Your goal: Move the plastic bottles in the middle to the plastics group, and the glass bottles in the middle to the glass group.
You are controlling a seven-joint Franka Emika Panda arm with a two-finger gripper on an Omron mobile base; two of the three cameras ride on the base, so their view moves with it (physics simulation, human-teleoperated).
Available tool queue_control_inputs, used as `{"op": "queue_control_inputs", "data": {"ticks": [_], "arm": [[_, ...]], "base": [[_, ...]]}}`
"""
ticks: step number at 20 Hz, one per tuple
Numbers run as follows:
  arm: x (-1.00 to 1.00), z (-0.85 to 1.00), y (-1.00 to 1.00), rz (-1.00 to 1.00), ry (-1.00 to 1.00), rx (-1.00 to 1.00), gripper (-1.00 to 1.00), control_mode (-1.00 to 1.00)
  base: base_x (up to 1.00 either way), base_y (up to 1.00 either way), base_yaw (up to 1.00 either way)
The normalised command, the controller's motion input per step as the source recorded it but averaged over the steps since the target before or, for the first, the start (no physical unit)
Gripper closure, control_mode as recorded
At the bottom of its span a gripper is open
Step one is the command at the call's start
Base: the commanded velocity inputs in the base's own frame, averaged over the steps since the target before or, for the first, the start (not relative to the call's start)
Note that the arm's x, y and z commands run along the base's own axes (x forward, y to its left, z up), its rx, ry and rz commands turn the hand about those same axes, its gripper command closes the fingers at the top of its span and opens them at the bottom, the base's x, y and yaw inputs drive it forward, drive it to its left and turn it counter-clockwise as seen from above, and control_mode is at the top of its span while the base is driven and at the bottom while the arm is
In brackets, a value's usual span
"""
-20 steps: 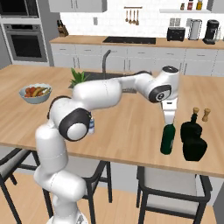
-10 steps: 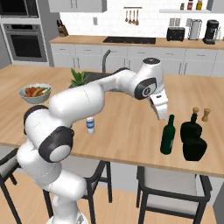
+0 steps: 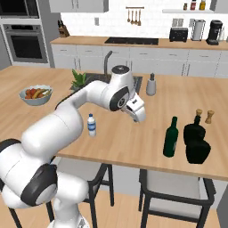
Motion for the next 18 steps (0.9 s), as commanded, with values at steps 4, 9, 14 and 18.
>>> {"op": "queue_control_inputs", "data": {"ticks": [4,9,14,18], "arm": [[0.03,0.00,1.00,0.44,0.02,-0.04,-1.00,-1.00],[0.12,-0.01,1.00,0.38,0.00,-0.05,-1.00,-1.00],[0.28,-0.06,0.96,0.36,0.00,-0.05,-1.00,-1.00],[0.53,-0.18,0.69,0.35,0.00,0.00,-1.00,-1.00]], "base": [[0.00,0.00,0.00],[0.00,0.00,0.00],[0.00,0.00,0.00],[0.00,0.00,0.00]]}}
